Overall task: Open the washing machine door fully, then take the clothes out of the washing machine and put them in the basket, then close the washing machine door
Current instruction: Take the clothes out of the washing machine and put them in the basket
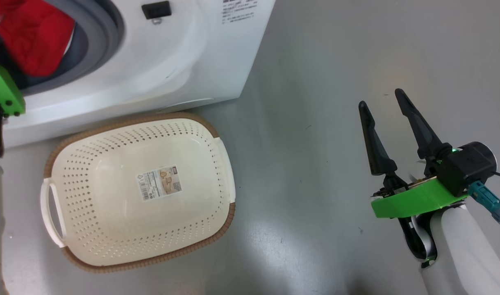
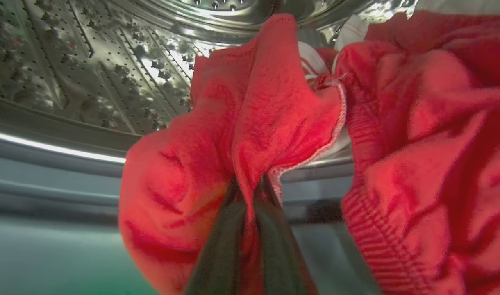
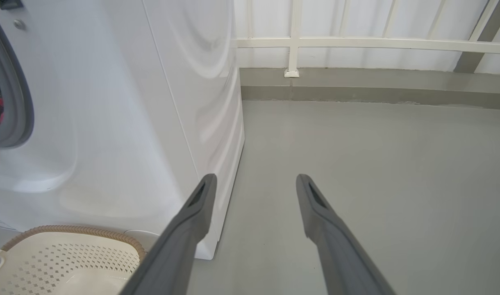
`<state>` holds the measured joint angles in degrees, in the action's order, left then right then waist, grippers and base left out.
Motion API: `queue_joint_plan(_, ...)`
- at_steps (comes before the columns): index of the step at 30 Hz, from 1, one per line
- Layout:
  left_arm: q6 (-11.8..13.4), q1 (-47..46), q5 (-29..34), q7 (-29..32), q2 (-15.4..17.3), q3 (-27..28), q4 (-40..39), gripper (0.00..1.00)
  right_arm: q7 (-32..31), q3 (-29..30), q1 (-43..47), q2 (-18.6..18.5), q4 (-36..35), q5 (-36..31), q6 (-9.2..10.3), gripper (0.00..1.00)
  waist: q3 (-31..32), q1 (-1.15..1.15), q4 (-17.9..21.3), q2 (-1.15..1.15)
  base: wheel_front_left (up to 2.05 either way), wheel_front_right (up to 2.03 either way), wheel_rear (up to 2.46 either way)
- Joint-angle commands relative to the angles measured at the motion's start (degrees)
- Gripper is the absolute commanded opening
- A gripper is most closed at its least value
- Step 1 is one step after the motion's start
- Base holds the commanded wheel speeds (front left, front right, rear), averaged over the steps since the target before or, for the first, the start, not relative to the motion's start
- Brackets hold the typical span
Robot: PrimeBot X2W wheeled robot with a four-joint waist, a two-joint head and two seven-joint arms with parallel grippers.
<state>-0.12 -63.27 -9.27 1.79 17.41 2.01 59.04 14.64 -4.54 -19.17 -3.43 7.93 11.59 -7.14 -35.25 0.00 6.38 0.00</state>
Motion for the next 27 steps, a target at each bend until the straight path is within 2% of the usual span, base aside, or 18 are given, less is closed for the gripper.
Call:
queue_joint_plan(1, -0.56, 1.21, -1.15, -2.08, 2.72, 1.56, -2.12, 0.0, 0.36, -1.02, 0.04, 0.19, -0.99, 0.54, -0.35, 1.0, -0.13, 0.0, -0.32, 0.0, 0.0, 0.0, 0.0)
queue_joint_plan(14, -4.03, 4.0, -6.28, -14.97, 0.99, 4.37, -8.75, 0.0, 0.36, -0.57, -0.52, 0.15, -0.84, 0.41, -0.35, 1.0, -0.28, 0.0, -1.54, 0.0, 0.0, 0.0, 0.0)
queue_joint_plan(27, -5.36, 12.22, -8.14, -16.75, -0.39, 6.49, -20.65, 0.0, 0.36, -0.44, -0.06, 0.0, -0.32, 0.29, -0.35, 1.0, 2.25, 0.0, -2.4, 0.0, 0.0, 0.0, 0.0)
